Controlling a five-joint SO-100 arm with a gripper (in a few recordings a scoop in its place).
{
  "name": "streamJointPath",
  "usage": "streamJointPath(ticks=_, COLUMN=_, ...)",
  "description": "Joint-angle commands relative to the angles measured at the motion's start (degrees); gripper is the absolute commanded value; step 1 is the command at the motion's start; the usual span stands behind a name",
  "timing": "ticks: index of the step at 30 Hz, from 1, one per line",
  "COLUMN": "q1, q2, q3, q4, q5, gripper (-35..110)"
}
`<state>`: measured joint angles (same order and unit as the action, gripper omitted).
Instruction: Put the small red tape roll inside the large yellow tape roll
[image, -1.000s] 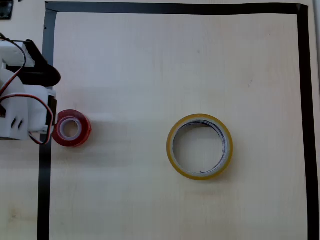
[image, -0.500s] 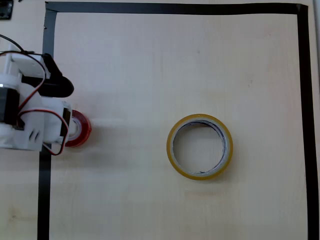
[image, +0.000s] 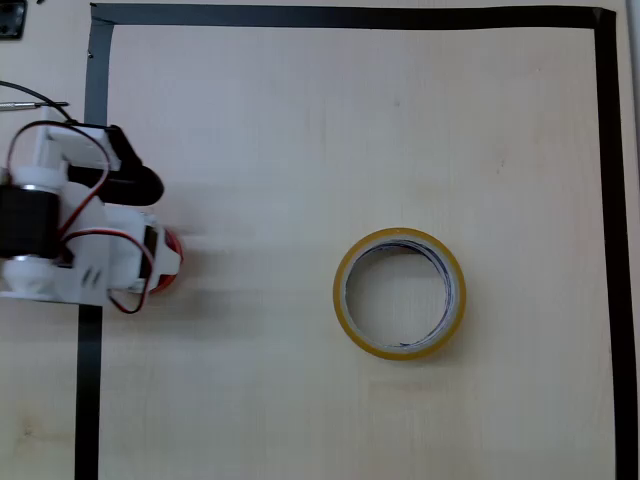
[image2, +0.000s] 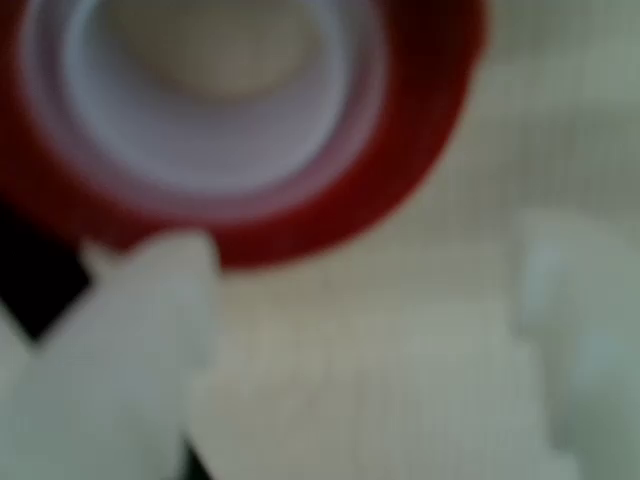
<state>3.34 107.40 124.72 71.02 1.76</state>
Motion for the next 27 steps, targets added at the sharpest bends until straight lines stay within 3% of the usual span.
streamJointPath(ticks=1, q1=-1.32, q2=-0.44, q3=0.35, q4=-1.76, q5=-0.18, gripper=15)
streamJointPath(ticks=24, q1=-2.99, q2=-11.60, q3=2.37, q4=-12.83, q5=-0.53, gripper=17)
streamJointPath(ticks=26, q1=-3.34, q2=-11.69, q3=2.46, q4=-13.01, q5=-0.62, gripper=11)
streamJointPath(ticks=27, q1=-3.52, q2=-11.69, q3=2.55, q4=-13.01, q5=-0.62, gripper=1)
